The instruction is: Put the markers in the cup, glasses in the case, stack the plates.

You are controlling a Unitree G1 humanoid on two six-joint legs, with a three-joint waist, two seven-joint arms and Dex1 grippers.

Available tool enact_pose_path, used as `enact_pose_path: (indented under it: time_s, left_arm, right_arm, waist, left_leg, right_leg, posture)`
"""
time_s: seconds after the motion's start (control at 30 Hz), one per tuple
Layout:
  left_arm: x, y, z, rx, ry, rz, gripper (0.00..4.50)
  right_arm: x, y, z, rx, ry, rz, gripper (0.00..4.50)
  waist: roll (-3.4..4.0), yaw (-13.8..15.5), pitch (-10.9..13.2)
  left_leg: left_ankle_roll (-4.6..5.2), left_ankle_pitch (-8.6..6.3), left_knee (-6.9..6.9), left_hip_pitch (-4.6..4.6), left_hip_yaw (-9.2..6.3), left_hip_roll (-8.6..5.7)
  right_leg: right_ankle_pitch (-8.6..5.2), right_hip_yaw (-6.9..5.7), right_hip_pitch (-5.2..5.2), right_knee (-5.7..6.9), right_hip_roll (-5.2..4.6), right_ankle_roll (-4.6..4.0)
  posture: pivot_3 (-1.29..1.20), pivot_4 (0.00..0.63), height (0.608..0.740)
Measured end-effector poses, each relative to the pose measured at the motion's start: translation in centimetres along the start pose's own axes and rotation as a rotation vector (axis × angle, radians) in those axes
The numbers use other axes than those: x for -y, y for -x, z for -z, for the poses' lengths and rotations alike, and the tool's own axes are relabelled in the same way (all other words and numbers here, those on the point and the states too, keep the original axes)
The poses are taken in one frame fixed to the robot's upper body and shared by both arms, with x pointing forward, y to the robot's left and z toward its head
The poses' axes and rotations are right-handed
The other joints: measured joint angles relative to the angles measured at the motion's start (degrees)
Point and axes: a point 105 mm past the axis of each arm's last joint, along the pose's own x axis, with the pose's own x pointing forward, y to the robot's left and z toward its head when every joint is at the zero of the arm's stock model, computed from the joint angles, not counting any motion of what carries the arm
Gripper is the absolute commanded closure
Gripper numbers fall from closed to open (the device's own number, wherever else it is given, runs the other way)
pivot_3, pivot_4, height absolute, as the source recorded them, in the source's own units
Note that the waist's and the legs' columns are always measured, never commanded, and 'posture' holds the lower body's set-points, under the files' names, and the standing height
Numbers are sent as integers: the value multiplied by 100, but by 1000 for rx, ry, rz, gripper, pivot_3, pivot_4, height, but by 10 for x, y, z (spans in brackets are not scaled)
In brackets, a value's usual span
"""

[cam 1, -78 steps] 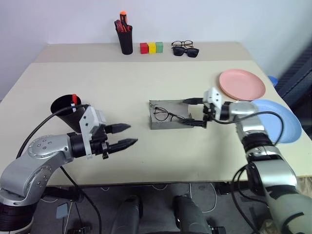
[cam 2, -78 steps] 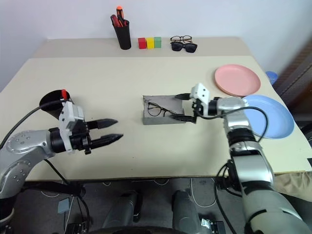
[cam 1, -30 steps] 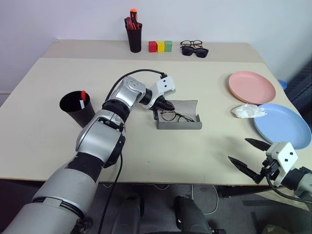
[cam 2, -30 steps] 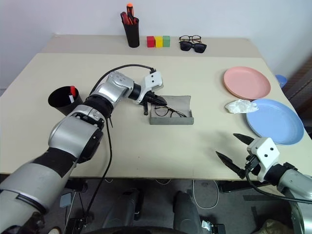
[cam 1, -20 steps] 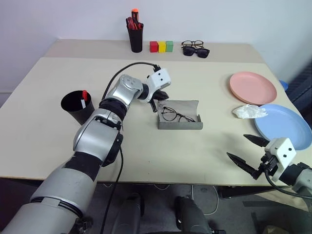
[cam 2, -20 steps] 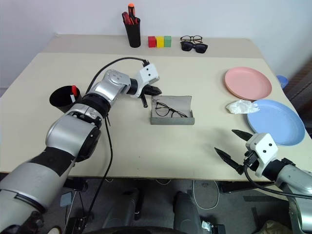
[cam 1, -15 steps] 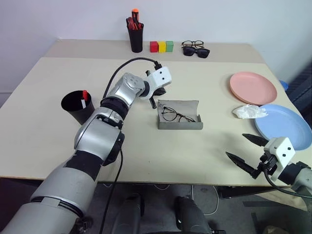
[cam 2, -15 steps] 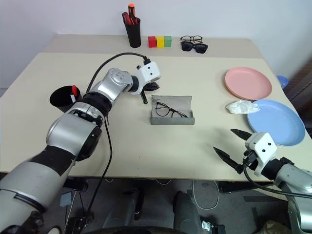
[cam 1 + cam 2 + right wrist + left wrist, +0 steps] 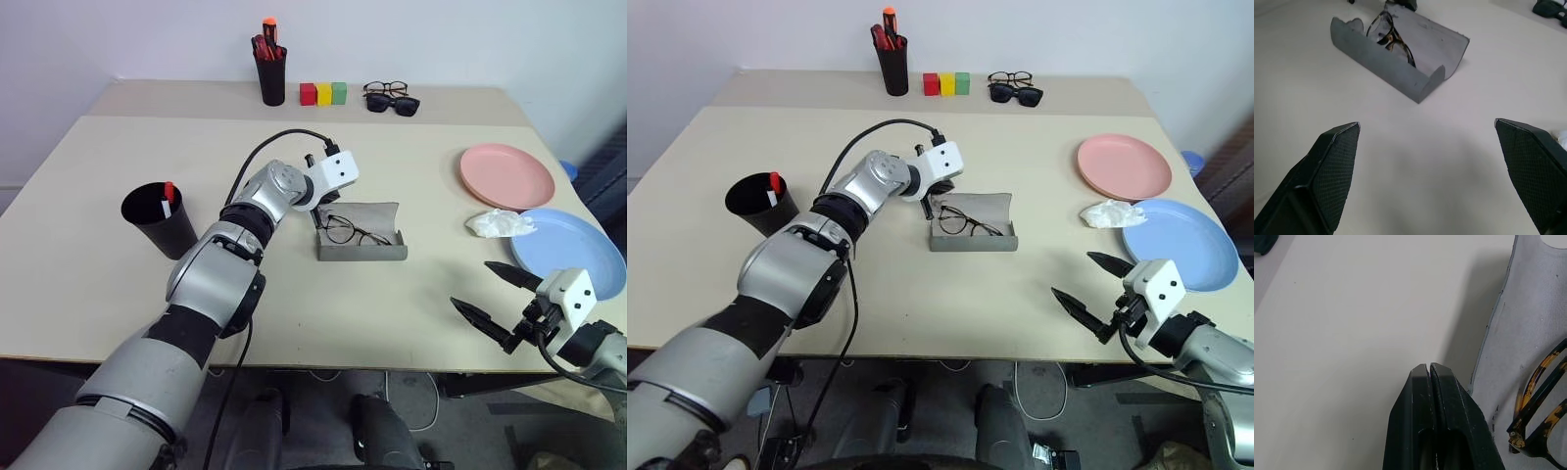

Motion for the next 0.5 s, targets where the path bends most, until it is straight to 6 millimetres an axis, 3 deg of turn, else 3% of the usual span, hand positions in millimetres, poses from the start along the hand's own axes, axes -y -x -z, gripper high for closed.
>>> enact_pose_path:
  time_s: [0.13, 0.33, 0.5]
  left_arm:
    - [15, 3, -5, 61, 103, 163, 4469]
    - [34, 18, -3, 76, 134, 412, 4469]
    - [55, 18, 4, 103, 117, 529, 4469]
  right_arm:
    - [2, -2, -4, 16, 7, 2, 0]
    - [4, -4, -6, 26, 13, 10, 0]
    - [8, -7, -1, 5, -2, 30, 0]
  waist:
    - [0, -2, 0]
    - [3, -13, -2]
    - [5, -5, -6]
  left_leg:
    - [0, 0, 2, 0, 0, -1]
    - [0, 0, 5, 3, 0, 0]
    - [0, 0, 13, 7, -1, 1]
  right_leg:
    - [0, 0, 1, 1, 0, 0]
    - [0, 0, 1, 11, 0, -1]
    - [-1, 1, 6, 17, 0, -3]
  posture:
    - [0, 150, 740]
    - [0, 150, 740]
    - [0, 150, 740]
